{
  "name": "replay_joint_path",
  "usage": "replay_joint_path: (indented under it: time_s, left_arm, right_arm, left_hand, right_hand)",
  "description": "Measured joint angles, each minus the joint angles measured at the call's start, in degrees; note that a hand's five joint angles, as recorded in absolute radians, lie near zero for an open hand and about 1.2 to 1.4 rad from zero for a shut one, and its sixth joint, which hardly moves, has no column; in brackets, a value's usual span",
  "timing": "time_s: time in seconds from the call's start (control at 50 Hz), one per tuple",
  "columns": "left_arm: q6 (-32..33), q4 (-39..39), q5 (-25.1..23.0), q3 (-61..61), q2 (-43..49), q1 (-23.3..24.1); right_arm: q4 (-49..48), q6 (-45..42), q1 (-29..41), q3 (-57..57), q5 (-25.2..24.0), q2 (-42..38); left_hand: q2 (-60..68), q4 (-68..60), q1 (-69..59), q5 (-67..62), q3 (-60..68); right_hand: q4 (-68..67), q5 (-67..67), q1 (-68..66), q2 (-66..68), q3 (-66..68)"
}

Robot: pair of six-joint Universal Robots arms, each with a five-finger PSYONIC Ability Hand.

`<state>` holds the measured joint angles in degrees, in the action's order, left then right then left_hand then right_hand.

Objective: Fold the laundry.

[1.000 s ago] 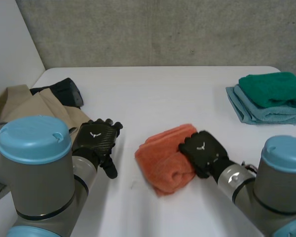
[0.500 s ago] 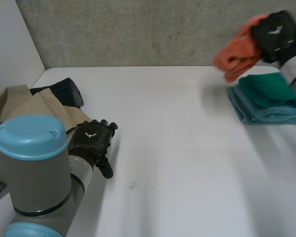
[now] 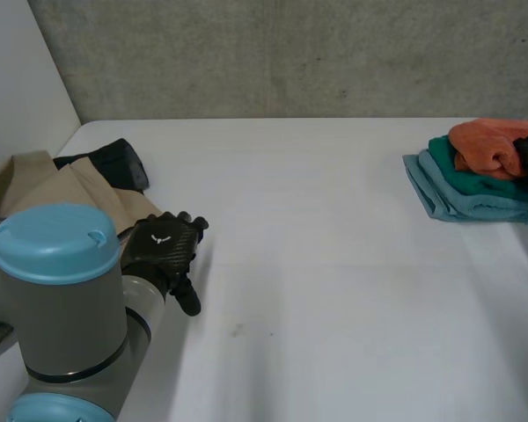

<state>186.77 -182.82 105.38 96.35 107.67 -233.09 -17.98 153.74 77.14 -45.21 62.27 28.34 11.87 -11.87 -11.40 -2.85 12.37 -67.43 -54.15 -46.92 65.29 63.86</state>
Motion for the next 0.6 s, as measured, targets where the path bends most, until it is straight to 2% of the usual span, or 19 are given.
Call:
replay_joint_path:
  time_s: [0.04, 0.08, 0.1, 0.12, 0.16, 0.18, 0.26, 0.44, 0.6]
  left_arm:
    - [0.0, 0.0, 0.0, 0.0, 0.1, 0.0]
    - [0.0, 0.0, 0.0, 0.0, 0.2, 0.0]
    - [0.0, 0.0, 0.0, 0.0, 0.2, 0.0]
    - [0.0, 0.0, 0.0, 0.0, 0.3, 0.0]
    - [0.0, 0.0, 0.0, 0.0, 0.3, 0.0]
    - [0.0, 0.0, 0.0, 0.0, 0.3, 0.0]
    - [0.0, 0.0, 0.0, 0.0, 0.4, 0.0]
    - [0.0, 0.1, -0.1, -0.1, 0.3, 0.0]
    - [0.0, 0.1, -0.1, -0.2, -0.3, -0.1]
  right_arm:
    - [0.4, 0.1, -0.1, -0.1, 0.0, 0.4]
    - [0.7, 0.2, -0.1, -0.2, -0.1, 1.2]
    - [0.8, 0.2, -0.1, -0.3, -0.1, 1.5]
    - [1.0, 0.3, -0.1, -0.5, -0.1, 2.4]
    - [1.4, 0.4, 0.0, -0.8, 0.0, 3.4]
    - [1.7, 0.4, 0.0, -1.0, 0.0, 4.0]
    - [3.8, 0.7, 0.0, -2.7, 0.0, 8.2]
    - [9.3, 5.2, -1.0, -5.4, 0.4, 18.7]
    - [20.9, 12.4, -1.4, -2.8, 0.1, 27.1]
  left_hand:
    - [0.0, 0.0, 0.0, 0.0, 0.0]
    - [0.0, 0.0, 0.0, 0.0, 0.0]
    - [0.0, 0.0, 0.0, 0.0, 0.0]
    - [0.0, 0.0, 0.0, 0.0, 0.0]
    - [0.0, 0.0, 0.0, 0.0, 0.0]
    - [0.0, 0.0, 0.0, 0.0, 0.0]
    - [0.0, 0.0, 0.0, 0.0, 0.0]
    - [0.0, 0.0, 0.0, 0.0, 0.0]
    - [0.0, 0.0, 0.0, 0.0, 0.0]
  right_hand:
    - [0.5, 0.0, 0.0, 0.0, 0.0]
    - [15.8, 12.7, 3.4, -14.3, -13.2]
    - [22.1, 18.7, 8.8, -20.9, -19.6]
    - [38.6, 32.7, 24.5, -38.9, -36.1]
    - [51.5, 42.7, 33.8, -50.2, -48.4]
    - [53.5, 45.1, 35.1, -51.9, -50.6]
    - [54.0, 49.5, 35.4, -52.5, -51.7]
    - [54.0, 50.1, 35.4, -52.5, -51.7]
    - [54.0, 50.1, 35.4, -52.5, -51.7]
